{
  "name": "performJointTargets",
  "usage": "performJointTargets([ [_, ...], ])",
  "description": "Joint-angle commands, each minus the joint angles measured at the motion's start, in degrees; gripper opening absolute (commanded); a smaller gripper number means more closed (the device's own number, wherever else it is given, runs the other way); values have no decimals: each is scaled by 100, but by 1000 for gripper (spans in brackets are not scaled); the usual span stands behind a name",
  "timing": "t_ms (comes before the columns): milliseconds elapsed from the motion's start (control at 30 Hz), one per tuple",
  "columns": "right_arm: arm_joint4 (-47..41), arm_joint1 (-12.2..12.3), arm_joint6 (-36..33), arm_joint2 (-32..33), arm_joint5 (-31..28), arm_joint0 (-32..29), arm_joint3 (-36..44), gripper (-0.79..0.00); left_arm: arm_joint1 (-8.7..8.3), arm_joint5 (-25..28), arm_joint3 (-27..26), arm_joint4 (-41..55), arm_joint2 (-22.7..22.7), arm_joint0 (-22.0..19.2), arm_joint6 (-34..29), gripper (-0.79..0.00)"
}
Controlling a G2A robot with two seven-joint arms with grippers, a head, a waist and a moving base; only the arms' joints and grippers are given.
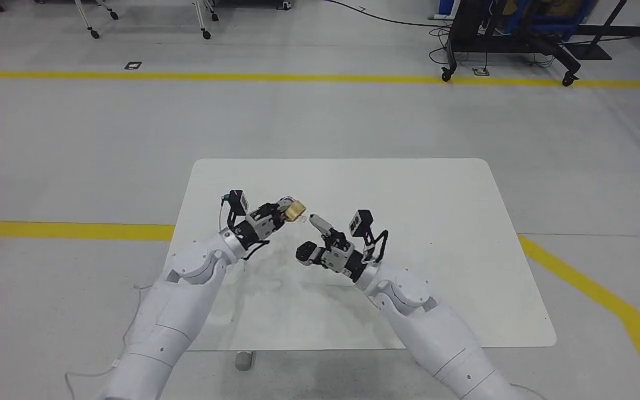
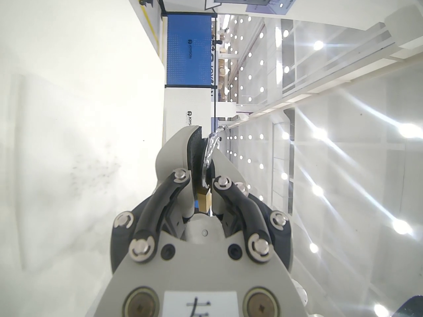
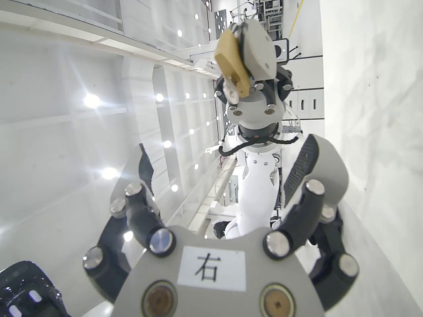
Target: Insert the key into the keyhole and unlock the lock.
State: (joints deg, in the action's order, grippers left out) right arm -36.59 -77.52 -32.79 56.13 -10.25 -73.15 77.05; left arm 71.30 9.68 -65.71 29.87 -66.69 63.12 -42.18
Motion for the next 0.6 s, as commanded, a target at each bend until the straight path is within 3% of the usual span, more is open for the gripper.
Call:
performJointTargets([
  [0,-215,-18,-144,-15,55,35,-67,-283,-1,58,-6,38,-7,11,-111,-785],
  [100,-578,-45,-378,-18,175,83,-178,-388,3,144,-18,72,-2,15,-244,-785],
  [567,-989,-124,-597,-9,268,246,-535,-443,10,290,-27,227,-40,52,-507,-785],
])
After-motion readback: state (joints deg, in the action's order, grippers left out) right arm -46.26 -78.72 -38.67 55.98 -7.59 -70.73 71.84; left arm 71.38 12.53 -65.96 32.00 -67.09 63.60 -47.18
